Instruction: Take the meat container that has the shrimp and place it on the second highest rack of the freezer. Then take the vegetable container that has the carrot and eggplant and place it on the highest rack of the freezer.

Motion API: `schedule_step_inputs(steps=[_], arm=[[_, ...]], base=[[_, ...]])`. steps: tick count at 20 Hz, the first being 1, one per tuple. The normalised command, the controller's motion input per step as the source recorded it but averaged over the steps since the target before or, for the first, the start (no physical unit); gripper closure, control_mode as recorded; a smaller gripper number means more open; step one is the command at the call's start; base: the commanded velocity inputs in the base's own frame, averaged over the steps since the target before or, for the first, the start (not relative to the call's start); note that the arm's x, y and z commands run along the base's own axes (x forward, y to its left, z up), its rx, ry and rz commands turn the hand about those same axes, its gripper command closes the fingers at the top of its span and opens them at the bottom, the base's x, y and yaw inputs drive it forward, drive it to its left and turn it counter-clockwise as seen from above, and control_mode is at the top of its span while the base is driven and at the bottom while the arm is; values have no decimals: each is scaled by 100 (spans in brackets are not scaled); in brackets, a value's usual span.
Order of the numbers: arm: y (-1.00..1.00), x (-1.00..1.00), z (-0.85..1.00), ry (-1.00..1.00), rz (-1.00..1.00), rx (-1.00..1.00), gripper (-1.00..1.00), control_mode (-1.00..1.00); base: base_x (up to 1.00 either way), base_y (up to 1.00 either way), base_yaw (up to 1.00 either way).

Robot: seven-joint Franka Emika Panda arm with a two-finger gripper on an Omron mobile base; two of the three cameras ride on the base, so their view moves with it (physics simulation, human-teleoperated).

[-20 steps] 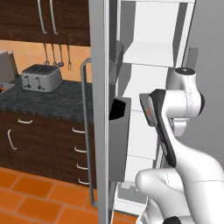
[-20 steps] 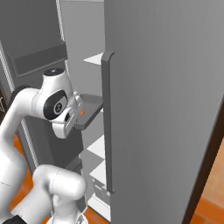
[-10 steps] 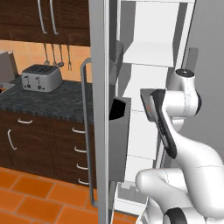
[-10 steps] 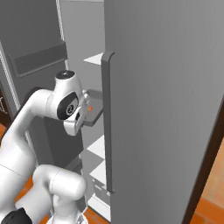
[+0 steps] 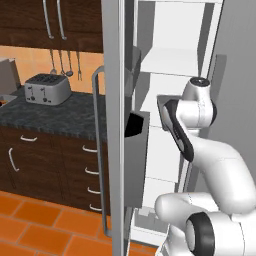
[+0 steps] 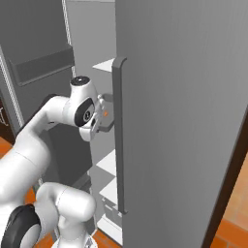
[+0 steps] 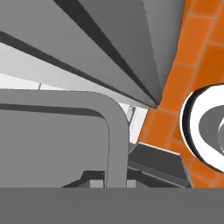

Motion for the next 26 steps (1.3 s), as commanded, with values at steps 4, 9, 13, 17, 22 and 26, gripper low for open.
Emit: schedule_step_inputs(steps=[4,9,13,17,22,26], arm=[[-12,56,-2,0,-6,0,100,-100],[-12,42,-13,0,-7,0,100,-100],[-6,24,-36,0,-5,0,100,-100],[-4,15,-25,-4,-2,0,100,-100],[0,47,0,-5,-1,0,100,-100],[-5,49,-1,-1,-3,0,100,-100]], base=[[0,0,0],[0,0,0],[0,0,0],[0,0,0],[0,0,0],[0,0,0]])
